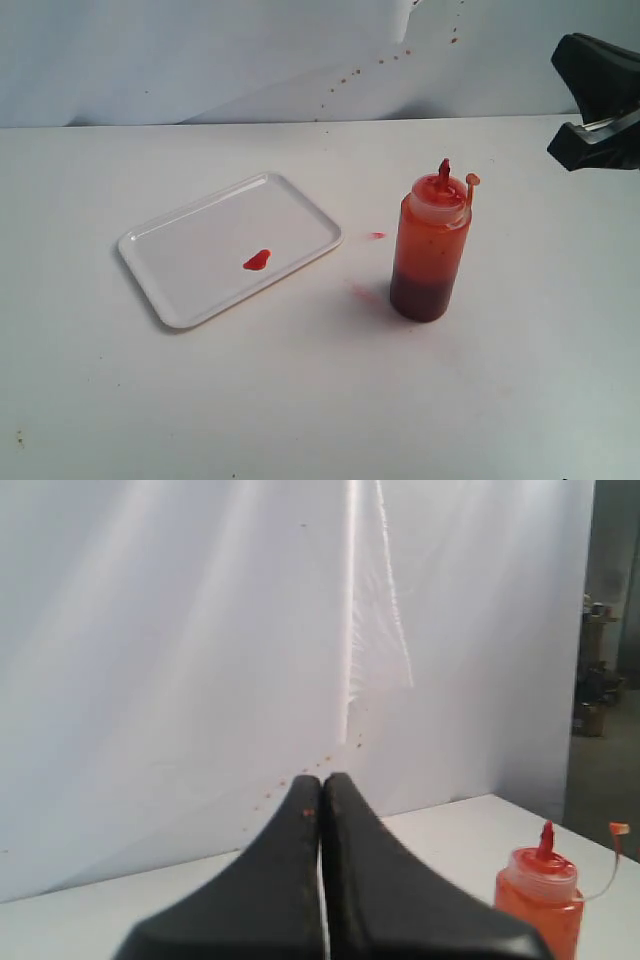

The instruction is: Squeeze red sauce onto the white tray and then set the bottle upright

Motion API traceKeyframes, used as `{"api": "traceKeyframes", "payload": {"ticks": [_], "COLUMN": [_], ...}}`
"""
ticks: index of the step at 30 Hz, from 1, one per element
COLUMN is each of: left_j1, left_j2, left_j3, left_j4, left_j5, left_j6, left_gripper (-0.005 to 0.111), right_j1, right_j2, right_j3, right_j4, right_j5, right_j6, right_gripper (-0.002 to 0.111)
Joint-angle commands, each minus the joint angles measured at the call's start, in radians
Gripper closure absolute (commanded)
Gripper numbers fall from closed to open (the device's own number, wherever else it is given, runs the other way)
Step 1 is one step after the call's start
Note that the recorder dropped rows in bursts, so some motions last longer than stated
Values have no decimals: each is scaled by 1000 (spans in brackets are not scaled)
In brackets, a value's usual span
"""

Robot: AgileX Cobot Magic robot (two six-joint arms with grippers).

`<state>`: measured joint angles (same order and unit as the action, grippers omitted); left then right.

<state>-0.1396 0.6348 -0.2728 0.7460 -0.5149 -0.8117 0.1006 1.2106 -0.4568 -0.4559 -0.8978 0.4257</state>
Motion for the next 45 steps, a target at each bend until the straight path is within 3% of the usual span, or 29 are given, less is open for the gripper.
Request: {"api": "traceKeyframes", "payload": {"ticks": [1,8,18,45], "left_j1": [0,0,0,0], "left_j2": [-151,-327,-410,-410], "left_j3": [5,7,8,8], "left_j4": [80,101,101,104], "left_j5": [154,385,380,380], "left_j6": [-68,-204,-234,-227], "left_gripper": [107,107,107,107], "right_j1": [2,2,2,2], "right_j2": [-7,-7,-7,-7], "right_j3": [6,6,6,6], "right_j4": [3,3,3,3], "right_j5": [0,0,0,0], "right_j6": [-7,-7,-7,-7], "right_gripper": [108,108,108,108]}}
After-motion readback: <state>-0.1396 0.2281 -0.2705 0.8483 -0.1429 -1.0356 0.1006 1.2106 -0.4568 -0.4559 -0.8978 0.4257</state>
